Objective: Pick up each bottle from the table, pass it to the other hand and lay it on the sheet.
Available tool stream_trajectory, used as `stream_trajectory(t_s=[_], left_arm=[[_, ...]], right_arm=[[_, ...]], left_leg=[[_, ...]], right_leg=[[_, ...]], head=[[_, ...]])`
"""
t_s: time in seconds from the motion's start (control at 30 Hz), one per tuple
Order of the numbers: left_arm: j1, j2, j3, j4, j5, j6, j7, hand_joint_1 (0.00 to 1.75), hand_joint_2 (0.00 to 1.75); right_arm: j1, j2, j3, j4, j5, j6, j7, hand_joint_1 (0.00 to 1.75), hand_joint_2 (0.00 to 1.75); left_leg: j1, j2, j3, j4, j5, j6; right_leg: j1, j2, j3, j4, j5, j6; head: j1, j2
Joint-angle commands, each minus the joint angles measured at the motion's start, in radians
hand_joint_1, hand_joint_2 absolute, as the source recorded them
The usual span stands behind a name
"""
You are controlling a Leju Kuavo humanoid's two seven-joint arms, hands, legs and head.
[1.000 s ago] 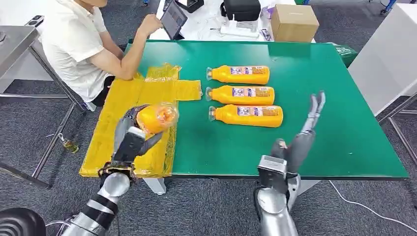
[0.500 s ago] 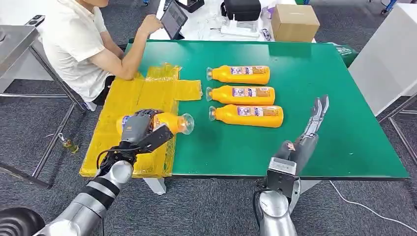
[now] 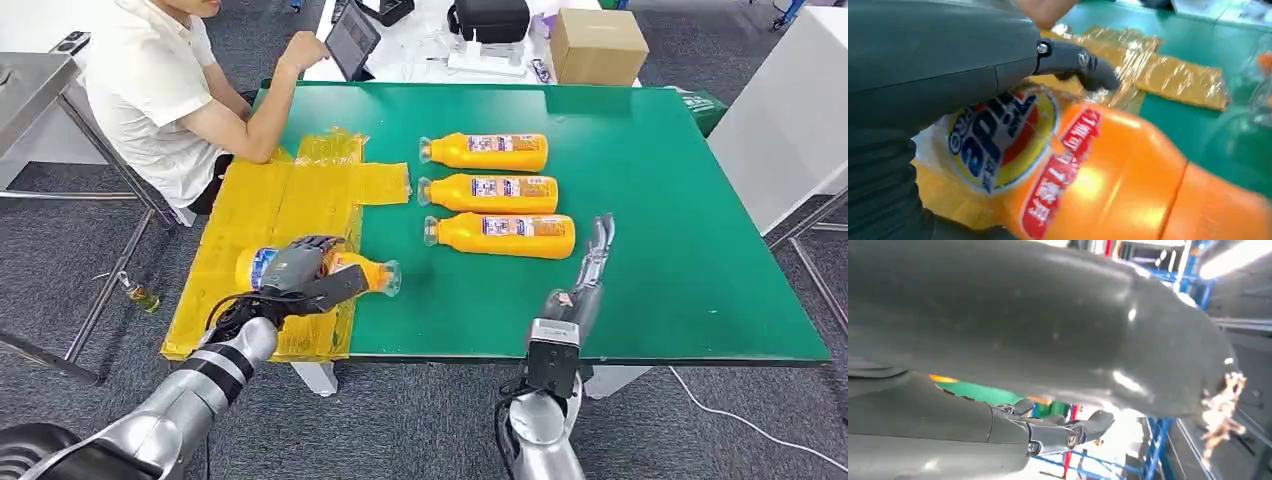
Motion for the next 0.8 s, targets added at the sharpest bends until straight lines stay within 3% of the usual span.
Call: stream_trajectory(t_s=[0.03,0.2,0.27,0.43,0.6,0.67,0.8], left_arm=[[-0.032,-0.028,-0.005,0.096,-0.006,-0.012,-0.008,0.00,1.75],[-0.017,-0.031,0.004,0.073,0.019,-0.027,-0.041,0.00,1.75],[0.021,-0.029,0.018,0.007,0.092,-0.095,-0.137,0.00,1.75],[0.093,-0.013,0.008,-0.138,0.150,-0.127,-0.161,0.00,1.75],[0.236,0.032,-0.041,-0.419,0.279,-0.180,-0.225,0.00,1.75],[0.236,0.032,-0.041,-0.419,0.279,-0.180,-0.225,0.00,1.75],[0.404,0.022,-0.016,-0.694,0.501,-0.128,-0.338,0.00,1.75]], right_arm=[[-0.043,-0.059,0.055,0.136,-0.021,-0.006,-0.003,0.00,0.00],[-0.042,-0.060,0.051,0.138,-0.018,-0.006,-0.003,0.00,0.00],[-0.037,-0.065,0.047,0.132,-0.020,-0.006,-0.003,0.00,0.00],[-0.028,-0.068,0.036,0.115,-0.018,-0.006,-0.003,0.00,0.00],[-0.011,-0.069,0.025,0.092,-0.005,-0.006,-0.003,0.00,0.00],[-0.011,-0.069,0.025,0.092,-0.005,-0.006,-0.003,0.00,0.00],[0.022,-0.066,-0.006,0.062,0.025,-0.006,-0.003,0.00,0.00]], left_leg=[[0.000,0.001,0.007,-0.002,-0.002,0.003],[0.000,0.002,0.005,-0.001,-0.001,0.003],[0.000,0.001,0.002,-0.001,-0.001,0.002],[-0.001,0.002,0.003,-0.001,-0.001,0.002],[-0.001,0.003,0.004,-0.001,-0.002,0.002],[-0.001,0.002,0.003,-0.001,-0.001,0.002],[-0.001,0.003,0.002,-0.001,-0.002,0.001]], right_leg=[[0.001,-0.002,0.008,-0.003,-0.001,-0.004],[0.001,0.000,0.005,-0.002,-0.001,-0.002],[0.000,0.000,0.003,-0.001,0.000,-0.001],[0.000,0.000,0.004,-0.002,-0.001,-0.002],[0.000,0.001,0.004,-0.001,-0.001,-0.002],[0.000,0.000,0.003,-0.001,-0.001,-0.002],[0.000,0.001,0.002,-0.001,-0.001,-0.001]], head=[[0.000,0.000],[0.000,0.000],[0.000,0.000],[0.000,0.000],[-0.001,0.000],[0.000,0.000],[0.000,0.000]])
